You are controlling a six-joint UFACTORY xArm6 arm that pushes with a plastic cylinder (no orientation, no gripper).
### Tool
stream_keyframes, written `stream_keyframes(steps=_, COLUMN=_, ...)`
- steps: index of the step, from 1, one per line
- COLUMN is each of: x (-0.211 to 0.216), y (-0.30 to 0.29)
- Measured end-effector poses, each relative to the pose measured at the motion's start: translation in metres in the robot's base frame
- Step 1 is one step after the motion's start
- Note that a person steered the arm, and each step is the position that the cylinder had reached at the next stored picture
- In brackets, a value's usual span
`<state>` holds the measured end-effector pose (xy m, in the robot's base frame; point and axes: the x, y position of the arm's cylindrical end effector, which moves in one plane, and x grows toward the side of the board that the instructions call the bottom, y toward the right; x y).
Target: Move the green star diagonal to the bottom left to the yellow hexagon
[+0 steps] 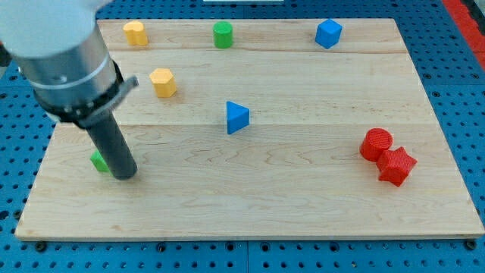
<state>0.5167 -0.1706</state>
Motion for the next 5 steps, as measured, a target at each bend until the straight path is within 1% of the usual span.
stream_keyframes(steps=1, x=-0.020, y=-0.004)
stream_keyframes(steps=2, x=0.013, y=-0.001)
stream_keyframes(steps=3, x=-0.021, y=-0.026)
stream_keyframes(steps=4, x=-0.065, y=-0.027)
stream_keyframes(steps=5, x=-0.059, y=-0.008)
